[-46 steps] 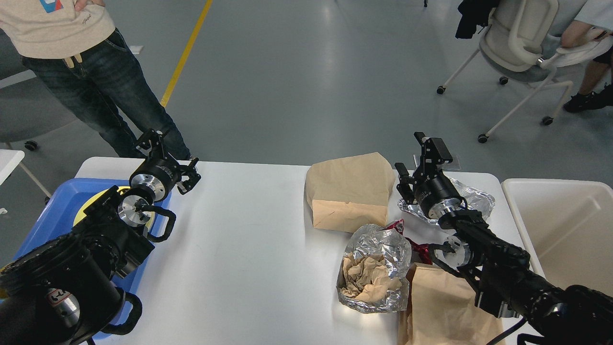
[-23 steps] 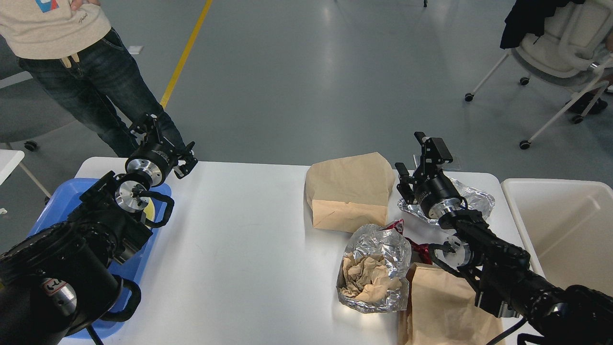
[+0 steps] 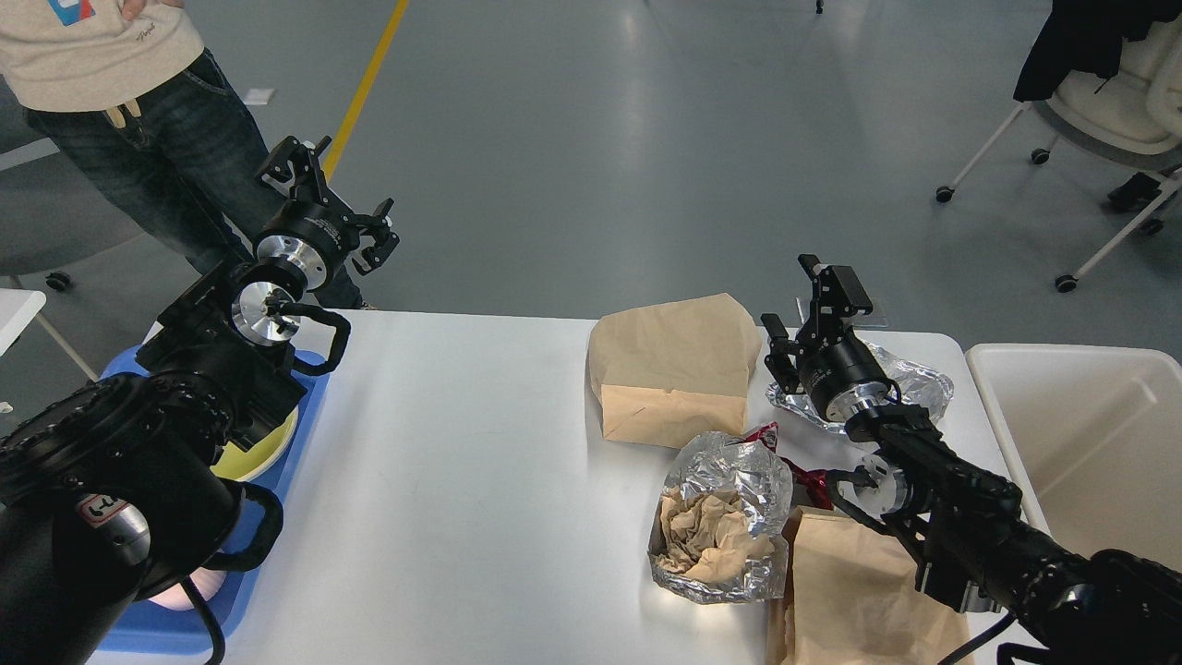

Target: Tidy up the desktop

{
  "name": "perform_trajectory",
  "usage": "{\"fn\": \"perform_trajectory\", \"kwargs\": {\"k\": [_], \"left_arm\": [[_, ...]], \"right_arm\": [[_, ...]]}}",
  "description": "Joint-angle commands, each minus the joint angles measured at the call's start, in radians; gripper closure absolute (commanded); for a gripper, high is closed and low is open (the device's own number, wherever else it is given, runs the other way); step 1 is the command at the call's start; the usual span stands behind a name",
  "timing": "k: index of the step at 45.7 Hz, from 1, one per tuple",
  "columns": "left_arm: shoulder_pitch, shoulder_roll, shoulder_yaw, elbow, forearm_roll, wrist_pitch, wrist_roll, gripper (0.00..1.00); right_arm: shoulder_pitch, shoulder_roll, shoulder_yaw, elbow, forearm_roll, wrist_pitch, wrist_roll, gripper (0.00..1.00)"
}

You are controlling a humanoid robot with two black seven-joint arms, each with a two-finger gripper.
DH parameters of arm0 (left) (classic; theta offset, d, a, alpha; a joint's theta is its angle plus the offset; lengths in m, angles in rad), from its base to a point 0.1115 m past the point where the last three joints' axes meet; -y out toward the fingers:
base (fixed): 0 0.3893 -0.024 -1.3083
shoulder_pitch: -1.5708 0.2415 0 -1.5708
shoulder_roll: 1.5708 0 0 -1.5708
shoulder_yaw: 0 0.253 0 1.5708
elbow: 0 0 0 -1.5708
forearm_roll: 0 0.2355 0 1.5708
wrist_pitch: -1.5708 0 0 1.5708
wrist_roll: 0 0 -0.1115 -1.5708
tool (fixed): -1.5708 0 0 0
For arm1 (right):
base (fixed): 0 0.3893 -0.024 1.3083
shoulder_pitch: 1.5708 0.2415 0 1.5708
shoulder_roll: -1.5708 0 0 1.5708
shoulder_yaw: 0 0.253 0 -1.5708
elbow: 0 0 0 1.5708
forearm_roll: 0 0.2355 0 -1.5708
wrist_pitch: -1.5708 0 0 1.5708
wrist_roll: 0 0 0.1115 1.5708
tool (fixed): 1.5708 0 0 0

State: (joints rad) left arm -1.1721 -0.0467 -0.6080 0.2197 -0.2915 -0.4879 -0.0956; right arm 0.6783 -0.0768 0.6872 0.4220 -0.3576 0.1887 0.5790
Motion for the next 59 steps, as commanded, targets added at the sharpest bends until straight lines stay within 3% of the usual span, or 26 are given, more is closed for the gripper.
{"fn": "perform_trajectory", "kwargs": {"k": [1, 17, 34, 45, 52, 59], "left_arm": [[-0.011, 0.008, 0.002, -0.005, 0.0, 0.0, -0.001, 0.04], [0.011, 0.027, 0.008, -0.005, 0.002, -0.001, -0.003, 0.04], [0.13, 0.013, 0.022, -0.006, 0.011, -0.003, -0.076, 0.04], [0.14, 0.014, 0.022, -0.006, 0.015, -0.067, -0.084, 0.04], [0.144, 0.013, 0.02, -0.006, 0.014, -0.162, -0.092, 0.04], [0.17, 0.014, 0.019, -0.006, 0.014, -0.167, -0.087, 0.04]], "right_arm": [[0.0, 0.0, 0.0, 0.0, 0.0, 0.0, 0.001, 0.0], [0.0, 0.0, 0.0, 0.0, 0.0, 0.0, 0.001, 0.0], [0.0, 0.0, 0.0, 0.0, 0.0, 0.0, 0.001, 0.0], [0.0, 0.0, 0.0, 0.0, 0.0, 0.0, 0.001, 0.0], [0.0, 0.0, 0.0, 0.0, 0.0, 0.0, 0.001, 0.0], [0.0, 0.0, 0.0, 0.0, 0.0, 0.0, 0.001, 0.0]]}}
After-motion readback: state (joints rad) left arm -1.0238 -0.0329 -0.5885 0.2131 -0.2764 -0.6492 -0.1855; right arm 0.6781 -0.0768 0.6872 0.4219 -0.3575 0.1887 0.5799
